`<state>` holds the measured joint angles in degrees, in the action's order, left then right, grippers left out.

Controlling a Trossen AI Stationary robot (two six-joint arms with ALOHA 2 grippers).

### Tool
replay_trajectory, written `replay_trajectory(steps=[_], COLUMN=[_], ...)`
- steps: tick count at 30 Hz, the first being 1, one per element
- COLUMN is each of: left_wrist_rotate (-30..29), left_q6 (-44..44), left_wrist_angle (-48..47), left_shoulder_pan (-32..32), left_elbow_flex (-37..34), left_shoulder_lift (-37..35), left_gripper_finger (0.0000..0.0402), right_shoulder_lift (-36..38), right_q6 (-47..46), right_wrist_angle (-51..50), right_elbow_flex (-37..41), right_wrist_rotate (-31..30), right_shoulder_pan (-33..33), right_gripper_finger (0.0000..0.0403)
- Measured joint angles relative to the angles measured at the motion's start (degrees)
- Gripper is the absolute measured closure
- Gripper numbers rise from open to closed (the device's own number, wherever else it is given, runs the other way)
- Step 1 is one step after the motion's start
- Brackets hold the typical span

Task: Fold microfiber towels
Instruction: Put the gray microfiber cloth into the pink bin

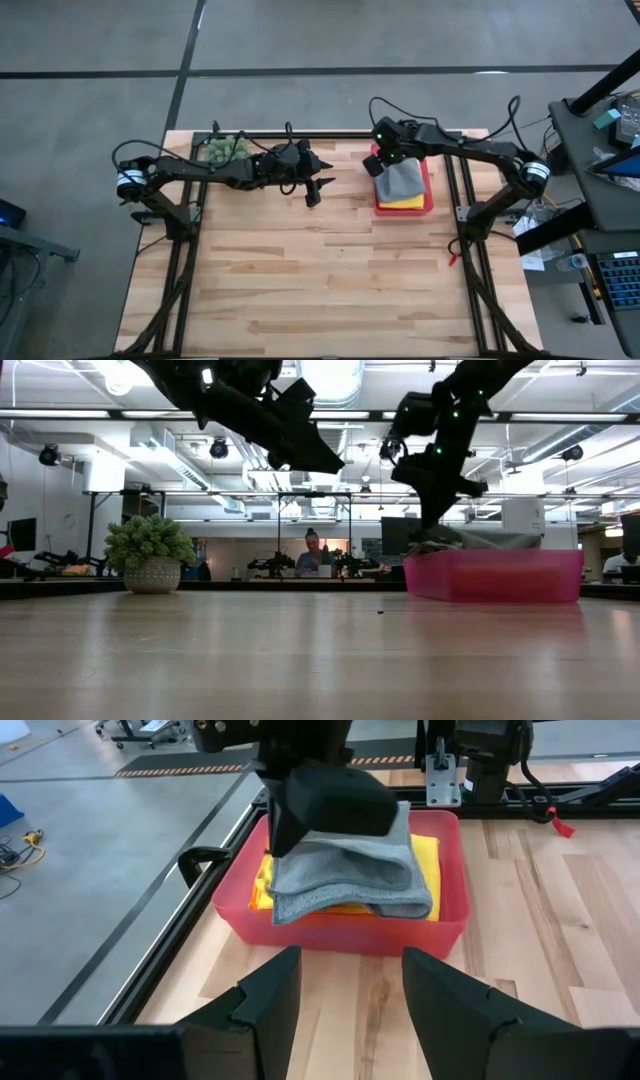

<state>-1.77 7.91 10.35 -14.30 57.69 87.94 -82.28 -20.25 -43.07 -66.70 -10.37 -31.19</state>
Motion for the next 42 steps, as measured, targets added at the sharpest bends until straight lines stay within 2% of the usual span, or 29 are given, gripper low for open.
replay_trajectory(steps=[7,12,16,20,27,31,36,42], left_wrist_rotate=[0.0,0.0,0.0,0.0,0.0,0.0,0.0,0.0], left_q6=[0.0,-0.1,-0.1,-0.1,-0.2,-0.2,-0.2,-0.2], left_wrist_angle=[0.0,0.0,0.0,0.0,0.0,-0.1,-0.1,-0.5], left_shoulder_pan=[0.0,0.0,0.1,0.1,0.1,0.1,0.1,0.6], left_elbow_flex=[0.0,0.0,0.0,0.0,0.0,0.0,0.0,0.0], left_shoulder_lift=[0.0,0.0,0.0,0.0,0.0,0.0,0.0,0.0], left_gripper_finger=[0.0241,0.0241,0.0241,0.0241,0.0241,0.0241,0.0241,0.0241], right_shoulder_lift=[-1.9,-4.1,-5.2,-5.6,-4.9,-3.5,-2.2,0.7], right_q6=[-1.3,-1.4,-1.3,-1.5,-1.7,-1.6,-2.4,-4.6], right_wrist_angle=[1.3,1.9,2.8,3.3,3.0,-1.2,-7.5,-12.6], right_elbow_flex=[-0.3,-0.3,-0.2,-0.2,-0.2,-2.5,-5.7,-5.4], right_wrist_rotate=[-0.3,-4.7,-4.7,-4.2,-4.2,-4.2,-4.2,-3.2], right_shoulder_pan=[2.2,2.2,2.2,2.2,2.2,2.2,3.9,10.2], right_gripper_finger=[0.0394,0.0394,0.0389,0.0362,0.0281,0.0246,0.0224,0.0218])
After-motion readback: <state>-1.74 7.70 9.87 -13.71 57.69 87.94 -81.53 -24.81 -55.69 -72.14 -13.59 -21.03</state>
